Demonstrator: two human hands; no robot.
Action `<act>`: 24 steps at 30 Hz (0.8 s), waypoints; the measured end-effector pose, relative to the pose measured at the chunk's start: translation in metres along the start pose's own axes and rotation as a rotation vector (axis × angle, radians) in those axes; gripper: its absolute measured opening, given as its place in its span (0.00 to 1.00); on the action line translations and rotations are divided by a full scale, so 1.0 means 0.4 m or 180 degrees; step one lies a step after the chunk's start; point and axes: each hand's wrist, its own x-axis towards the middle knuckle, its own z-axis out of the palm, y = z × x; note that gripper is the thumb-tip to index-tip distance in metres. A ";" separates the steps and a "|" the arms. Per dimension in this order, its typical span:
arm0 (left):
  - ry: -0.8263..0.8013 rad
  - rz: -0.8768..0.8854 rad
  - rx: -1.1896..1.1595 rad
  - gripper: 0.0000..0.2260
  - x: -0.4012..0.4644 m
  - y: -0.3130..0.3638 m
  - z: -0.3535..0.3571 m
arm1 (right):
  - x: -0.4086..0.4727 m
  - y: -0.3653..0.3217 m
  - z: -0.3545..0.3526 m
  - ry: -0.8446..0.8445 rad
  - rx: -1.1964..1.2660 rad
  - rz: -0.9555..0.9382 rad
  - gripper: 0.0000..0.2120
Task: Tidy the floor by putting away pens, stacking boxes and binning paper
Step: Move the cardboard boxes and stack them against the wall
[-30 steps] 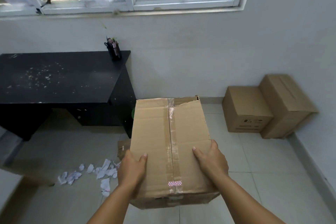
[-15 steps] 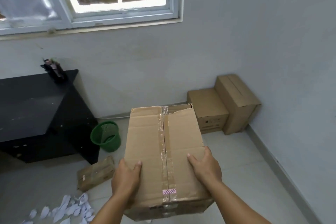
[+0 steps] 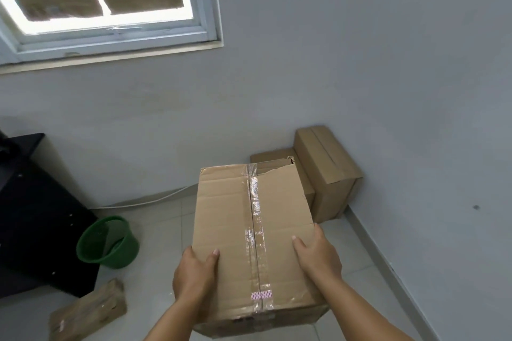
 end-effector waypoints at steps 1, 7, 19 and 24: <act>-0.0014 -0.0008 0.0005 0.17 0.015 0.020 0.018 | 0.029 0.002 -0.004 -0.0023 -0.0013 0.0028 0.31; -0.0085 0.0023 -0.0116 0.18 0.153 0.181 0.141 | 0.266 -0.025 -0.040 -0.0064 -0.0064 0.0037 0.26; -0.0326 0.0086 -0.0146 0.18 0.460 0.487 0.301 | 0.696 -0.148 -0.090 -0.0105 -0.0027 0.0124 0.37; -0.0322 0.0008 -0.0172 0.17 0.540 0.577 0.391 | 0.862 -0.164 -0.107 -0.0178 -0.0011 0.0045 0.40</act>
